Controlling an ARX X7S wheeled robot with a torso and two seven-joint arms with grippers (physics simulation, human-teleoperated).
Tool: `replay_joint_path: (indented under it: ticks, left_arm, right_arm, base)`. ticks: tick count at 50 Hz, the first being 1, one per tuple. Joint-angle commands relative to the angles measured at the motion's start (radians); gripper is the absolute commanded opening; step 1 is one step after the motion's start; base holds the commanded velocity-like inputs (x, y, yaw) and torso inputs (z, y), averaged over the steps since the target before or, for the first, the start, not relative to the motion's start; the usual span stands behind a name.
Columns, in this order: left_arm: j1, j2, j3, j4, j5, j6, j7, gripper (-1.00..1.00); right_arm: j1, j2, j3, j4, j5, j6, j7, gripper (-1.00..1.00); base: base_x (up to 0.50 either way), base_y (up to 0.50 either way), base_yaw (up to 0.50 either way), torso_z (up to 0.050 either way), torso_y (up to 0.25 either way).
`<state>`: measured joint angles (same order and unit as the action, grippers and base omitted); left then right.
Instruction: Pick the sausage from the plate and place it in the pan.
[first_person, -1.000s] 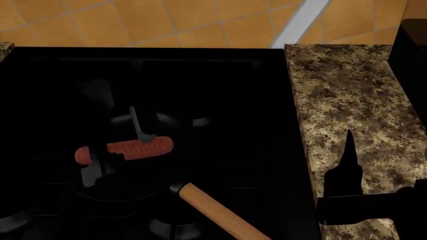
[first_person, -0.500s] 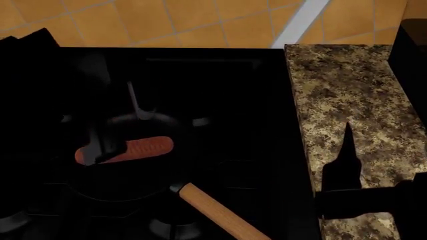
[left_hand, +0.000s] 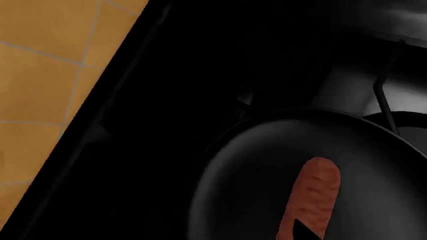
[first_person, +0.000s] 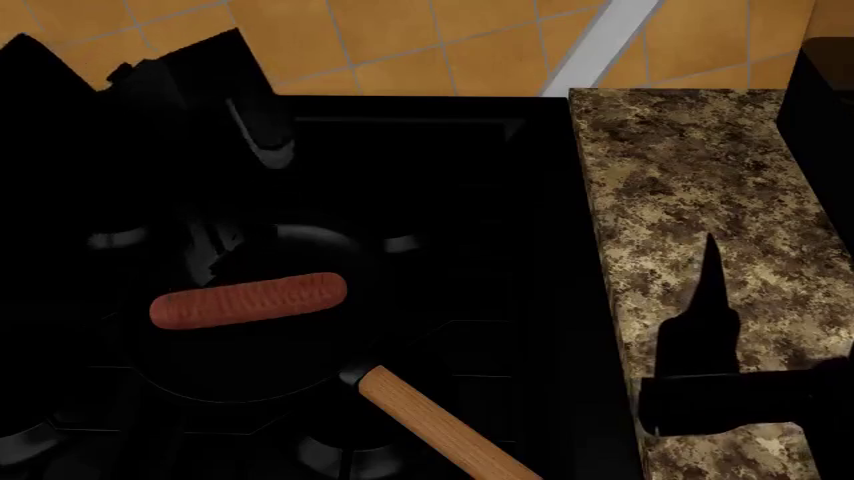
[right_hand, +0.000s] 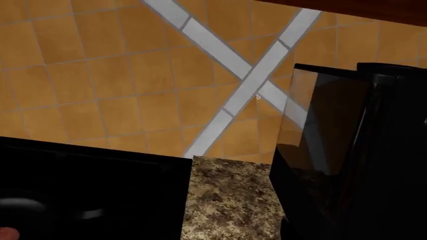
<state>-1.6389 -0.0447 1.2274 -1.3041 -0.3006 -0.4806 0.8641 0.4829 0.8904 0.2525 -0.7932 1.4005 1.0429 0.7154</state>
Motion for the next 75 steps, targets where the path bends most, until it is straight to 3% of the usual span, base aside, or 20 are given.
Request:
replay_joint_path:
  ticks: [1, 5, 10, 16, 23, 32, 51, 57, 75]
  left_arm:
    - [0.005, -0.023, -0.201, -0.003, 0.099, 0.048, -0.055, 1.00]
    - [0.017, -0.065, -0.234, 0.079, 0.081, 0.016, -0.108, 1.00]
    - [0.116, -0.217, -0.274, 0.506, 0.042, -0.188, -0.231, 1.00]
    - [0.196, -0.324, -0.359, 0.844, -0.024, -0.359, -0.355, 1.00]
    - [0.266, -0.401, -0.439, 1.124, -0.084, -0.509, -0.460, 1.00]
    - [0.387, -0.514, -0.625, 1.529, -0.195, -0.772, -0.637, 1.00]
    - [0.520, -0.594, -0.906, 1.894, -0.349, -1.069, -0.768, 1.00]
    - [0.509, -0.660, -0.972, 1.923, -0.668, -1.087, -1.010, 1.00]
    - [0.574, -0.805, -1.101, 1.966, -1.210, -1.051, -1.434, 1.00]
  right_arm:
    - [-0.015, -0.015, 0.034, 0.001, 0.000, -0.005, -0.013, 1.00]
    - [-0.044, -0.017, 0.052, -0.008, 0.001, -0.011, -0.010, 1.00]
    - [-0.100, -0.020, 0.095, -0.029, 0.028, -0.021, 0.002, 1.00]
    - [-0.139, -0.023, 0.116, -0.054, 0.059, -0.025, 0.023, 1.00]
    - [-0.187, -0.013, 0.155, -0.075, 0.074, -0.027, 0.029, 1.00]
    - [-0.213, 0.007, 0.194, -0.090, 0.130, -0.035, 0.060, 1.00]
    - [-0.196, 0.052, 0.204, -0.110, 0.251, -0.058, 0.145, 1.00]
    - [-0.208, 0.067, 0.219, -0.127, 0.286, -0.064, 0.170, 1.00]
    - [-0.181, 0.120, 0.211, -0.147, 0.385, -0.097, 0.245, 1.00]
  base:
    - [0.00, 0.00, 0.00, 0.000, 0.000]
    - [0.00, 0.00, 0.00, 0.000, 0.000]
    - [0.00, 0.00, 0.00, 0.000, 0.000]
    - [0.00, 0.00, 0.00, 0.000, 0.000]
    - [0.00, 0.00, 0.00, 0.000, 0.000]
    - [0.00, 0.00, 0.00, 0.000, 0.000]
    - [0.00, 0.00, 0.00, 0.000, 0.000]
    - [0.00, 0.00, 0.00, 0.000, 0.000]
    - [0.00, 0.00, 0.00, 0.000, 0.000]
